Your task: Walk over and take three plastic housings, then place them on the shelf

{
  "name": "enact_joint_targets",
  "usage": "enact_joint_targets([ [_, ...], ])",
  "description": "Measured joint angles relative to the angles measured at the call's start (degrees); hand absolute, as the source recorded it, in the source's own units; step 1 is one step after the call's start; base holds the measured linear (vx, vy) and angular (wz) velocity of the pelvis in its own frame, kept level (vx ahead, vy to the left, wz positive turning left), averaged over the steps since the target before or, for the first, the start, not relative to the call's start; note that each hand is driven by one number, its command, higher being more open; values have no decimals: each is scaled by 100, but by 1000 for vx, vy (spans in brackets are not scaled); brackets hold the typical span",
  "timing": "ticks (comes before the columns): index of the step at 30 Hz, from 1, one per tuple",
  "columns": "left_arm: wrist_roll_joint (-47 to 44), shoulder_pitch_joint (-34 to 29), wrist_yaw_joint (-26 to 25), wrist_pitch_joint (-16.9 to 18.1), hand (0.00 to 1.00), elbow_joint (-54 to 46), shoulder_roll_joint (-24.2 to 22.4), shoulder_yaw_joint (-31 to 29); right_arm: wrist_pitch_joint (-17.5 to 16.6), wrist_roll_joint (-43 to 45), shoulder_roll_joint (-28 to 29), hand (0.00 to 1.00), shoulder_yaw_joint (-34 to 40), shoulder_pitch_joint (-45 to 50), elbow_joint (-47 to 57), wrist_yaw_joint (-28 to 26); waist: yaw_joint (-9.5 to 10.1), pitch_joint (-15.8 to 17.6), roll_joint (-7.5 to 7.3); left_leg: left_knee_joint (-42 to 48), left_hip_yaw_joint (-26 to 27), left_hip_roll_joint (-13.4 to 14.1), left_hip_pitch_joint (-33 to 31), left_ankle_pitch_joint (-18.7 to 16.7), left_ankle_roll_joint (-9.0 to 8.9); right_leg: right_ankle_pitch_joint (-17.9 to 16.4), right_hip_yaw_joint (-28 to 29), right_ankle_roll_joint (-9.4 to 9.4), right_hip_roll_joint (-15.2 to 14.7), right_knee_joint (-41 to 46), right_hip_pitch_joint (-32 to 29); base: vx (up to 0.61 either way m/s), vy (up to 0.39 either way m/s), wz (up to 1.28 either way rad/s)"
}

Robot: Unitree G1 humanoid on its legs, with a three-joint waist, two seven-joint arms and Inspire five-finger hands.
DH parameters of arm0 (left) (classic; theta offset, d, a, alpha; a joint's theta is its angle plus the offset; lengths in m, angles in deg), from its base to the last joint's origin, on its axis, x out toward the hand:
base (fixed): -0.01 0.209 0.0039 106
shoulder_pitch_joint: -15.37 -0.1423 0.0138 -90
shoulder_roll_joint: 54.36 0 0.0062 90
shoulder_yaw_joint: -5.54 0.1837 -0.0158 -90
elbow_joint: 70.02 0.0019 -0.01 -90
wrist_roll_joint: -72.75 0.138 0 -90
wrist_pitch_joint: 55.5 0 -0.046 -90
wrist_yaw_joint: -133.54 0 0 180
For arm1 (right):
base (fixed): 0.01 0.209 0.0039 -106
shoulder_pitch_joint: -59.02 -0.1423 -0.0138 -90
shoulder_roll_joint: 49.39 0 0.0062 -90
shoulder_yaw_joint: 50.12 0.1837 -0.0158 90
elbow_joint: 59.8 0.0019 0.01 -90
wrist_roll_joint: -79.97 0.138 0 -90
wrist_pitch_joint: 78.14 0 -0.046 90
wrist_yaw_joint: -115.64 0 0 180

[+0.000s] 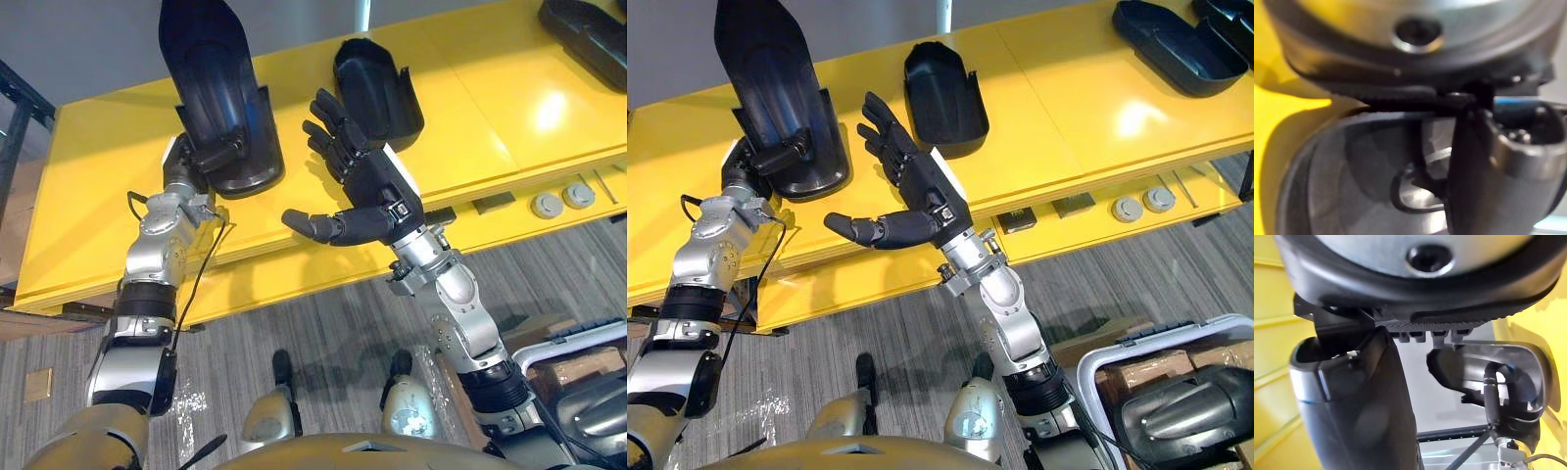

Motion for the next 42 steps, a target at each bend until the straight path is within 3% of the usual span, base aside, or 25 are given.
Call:
enact_joint_targets([
  [1, -2, 58, -11, 13, 100, 77, 11, -8, 50, 0, 0, 100, -5, -25, 1, -1, -1, 38, 10, 0, 31, 0, -1, 4, 2, 2, 30, -2, 1, 9, -24, -17, -7, -9],
  [14, 149, 764, -1104, 44, 100, 560, 179, 126, 195, 1, 2, 100, -120, -124, 396, 166, -32, 459, 50, 1, 107, -15, -29, 17, 19, -4, 171, -5, 0, 98, -178, -7, -6, -3],
  [22, 753, 878, -1845, 46, 100, 867, 219, 111, 207, 3, 4, 100, -126, -107, 477, 246, -35, 474, 34, 2, 119, -16, -11, 17, 20, -11, 184, -5, 0, 104, -177, 0, 0, 0],
  [28, 454, 864, -2414, 242, 100, 995, 220, 41, 204, -14, 9, 100, -195, -47, 477, 296, -36, 488, 12, 2, 115, -16, 10, 17, 20, -8, 178, -2, 2, 100, -152, 0, 0, 0],
  [34, -461, 447, -2115, 732, 100, 477, 128, -32, 192, -189, 40, 100, -225, 95, 475, 469, -34, 534, -65, 1, 89, -24, 183, 3, 39, 26, 117, 39, 2, 0, 107, 3, -2, 3],
  [39, -1072, -699, -1492, 734, 100, -1497, -506, -68, 109, -510, 137, 100, -106, 143, 412, 777, 3, 515, -84, -2, 52, -24, 463, -54, 30, 62, -10, 85, 12, -184, 544, 8, 0, 7],
  [42, -1150, -1208, -1146, 732, 100, -2573, -584, -69, 85, -512, 188, 100, 73, 162, 234, 845, 9, 352, -104, -8, 61, -23, 600, -119, 18, 99, -62, 132, 34, -366, 775, 0, 0, 0],
])
